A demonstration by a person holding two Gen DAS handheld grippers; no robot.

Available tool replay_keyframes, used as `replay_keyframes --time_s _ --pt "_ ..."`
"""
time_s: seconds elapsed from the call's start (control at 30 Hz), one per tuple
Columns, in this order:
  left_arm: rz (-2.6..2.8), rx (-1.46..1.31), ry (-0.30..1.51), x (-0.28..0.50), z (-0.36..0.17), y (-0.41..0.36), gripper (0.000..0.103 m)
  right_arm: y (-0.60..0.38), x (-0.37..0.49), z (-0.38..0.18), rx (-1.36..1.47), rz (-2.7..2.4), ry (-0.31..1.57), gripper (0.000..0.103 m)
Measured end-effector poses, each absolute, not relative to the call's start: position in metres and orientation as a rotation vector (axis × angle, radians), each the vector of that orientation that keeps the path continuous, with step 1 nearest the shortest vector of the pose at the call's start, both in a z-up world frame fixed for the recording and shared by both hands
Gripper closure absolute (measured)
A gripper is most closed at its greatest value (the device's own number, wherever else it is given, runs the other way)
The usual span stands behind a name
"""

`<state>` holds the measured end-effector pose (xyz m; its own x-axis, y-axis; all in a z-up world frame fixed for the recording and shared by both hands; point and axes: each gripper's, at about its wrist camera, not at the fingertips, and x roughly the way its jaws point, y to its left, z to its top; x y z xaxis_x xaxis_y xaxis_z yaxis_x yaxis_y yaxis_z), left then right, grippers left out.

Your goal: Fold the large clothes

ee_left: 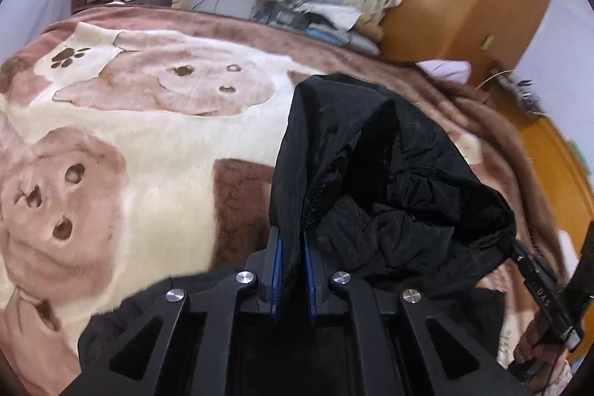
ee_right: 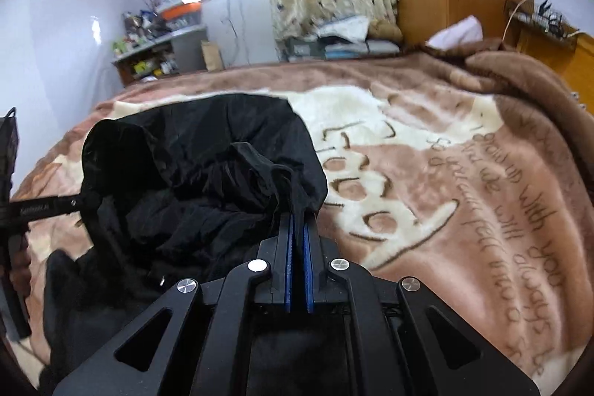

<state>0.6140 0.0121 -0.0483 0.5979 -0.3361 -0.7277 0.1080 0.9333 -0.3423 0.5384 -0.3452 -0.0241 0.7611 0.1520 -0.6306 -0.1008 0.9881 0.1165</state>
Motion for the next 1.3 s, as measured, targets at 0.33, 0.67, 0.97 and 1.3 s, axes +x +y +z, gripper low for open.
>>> replay_keyframes --time_s 0.33,0.67,0.97,1.3 --pt "-0.257 -0.459 0.922 0.531 -0.075 0.072 0.092 -0.357 0.445 -0.047 0.122 0.147 0.72 0.1" --pt "-0.136 -0.495 0.986 0.477 -0.089 0.129 0.092 -0.393 0.408 -0.069 0.207 0.033 0.803 0.101" --pt "-0.239 -0.475 0.884 0.492 -0.04 0.108 0.064 -0.338 0.478 0.045 0.229 0.445 0.564 0.021" --pt "-0.269 -0.481 0.946 0.496 -0.046 0.097 0.046 -0.216 0.489 0.027 -0.319 0.535 0.657 0.06"
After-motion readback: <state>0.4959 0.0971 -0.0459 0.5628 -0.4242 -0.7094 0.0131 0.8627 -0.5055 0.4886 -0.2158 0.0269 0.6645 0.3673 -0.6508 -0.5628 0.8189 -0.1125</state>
